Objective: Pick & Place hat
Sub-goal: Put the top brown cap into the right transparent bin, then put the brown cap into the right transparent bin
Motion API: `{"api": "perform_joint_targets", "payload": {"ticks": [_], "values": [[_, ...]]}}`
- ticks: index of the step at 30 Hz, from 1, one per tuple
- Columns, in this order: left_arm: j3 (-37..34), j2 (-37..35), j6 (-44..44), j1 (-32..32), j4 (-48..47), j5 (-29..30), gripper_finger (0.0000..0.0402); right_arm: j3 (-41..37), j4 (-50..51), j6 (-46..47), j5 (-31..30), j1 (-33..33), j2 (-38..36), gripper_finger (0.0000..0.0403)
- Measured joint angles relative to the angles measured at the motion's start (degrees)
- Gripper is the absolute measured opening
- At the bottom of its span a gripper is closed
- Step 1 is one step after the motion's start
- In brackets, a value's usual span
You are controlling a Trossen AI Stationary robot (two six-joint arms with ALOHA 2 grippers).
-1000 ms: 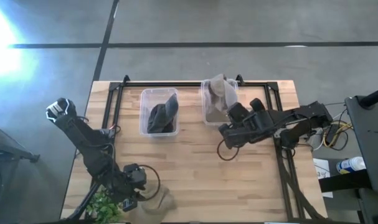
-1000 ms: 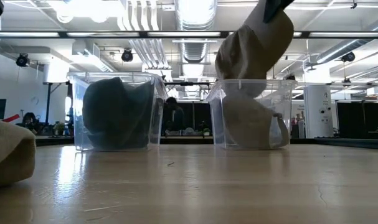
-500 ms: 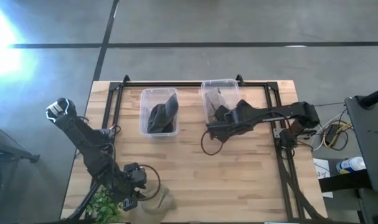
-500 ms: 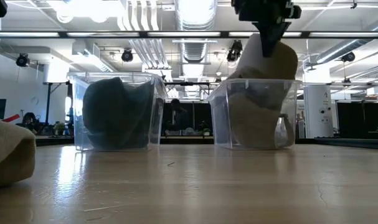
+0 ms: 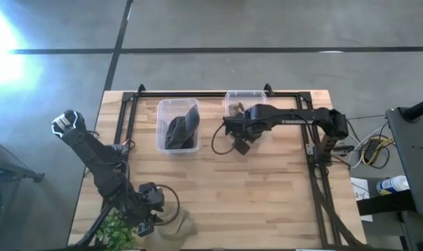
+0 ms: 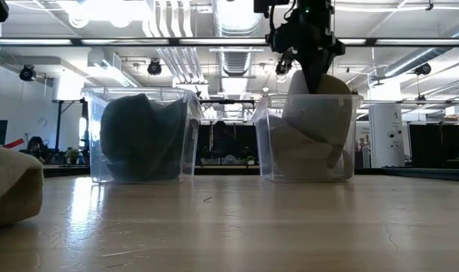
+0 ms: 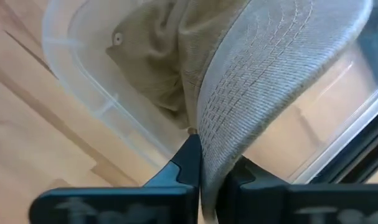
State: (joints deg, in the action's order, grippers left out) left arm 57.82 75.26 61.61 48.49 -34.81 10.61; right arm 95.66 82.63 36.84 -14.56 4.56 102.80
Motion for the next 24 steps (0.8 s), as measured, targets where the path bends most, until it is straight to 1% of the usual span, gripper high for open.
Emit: {"api": "perform_joint_targets", "payload": {"ticks": [3,7,10,14,19,24], "values": [[0.0,0.5,0.0,0.0,0.0,0.0,0.0184,0.0,-0.1,-0.1,2.0,1.3,0.0,0.004],[0.0,1.2,0.7,0.0,0.1,-0.2,0.0184,0.0,-0.7,0.1,3.1,1.5,-1.2,0.0081],[0.0,1.8,1.1,0.0,0.1,-0.4,0.0184,1.1,-0.8,1.4,3.0,0.8,-2.7,0.0111],[0.0,2.1,1.1,0.1,0.1,-0.6,0.0184,4.1,-0.8,2.0,0.9,-1.4,-5.2,0.0142],[0.0,2.1,-0.4,0.1,0.1,-1.4,0.0184,8.7,-0.7,3.5,-3.5,-5.9,-8.4,0.016],[0.0,2.3,-6.8,0.5,0.3,-2.2,0.0184,12.4,-3.6,3.5,-3.5,-12.6,-9.2,0.016]]}}
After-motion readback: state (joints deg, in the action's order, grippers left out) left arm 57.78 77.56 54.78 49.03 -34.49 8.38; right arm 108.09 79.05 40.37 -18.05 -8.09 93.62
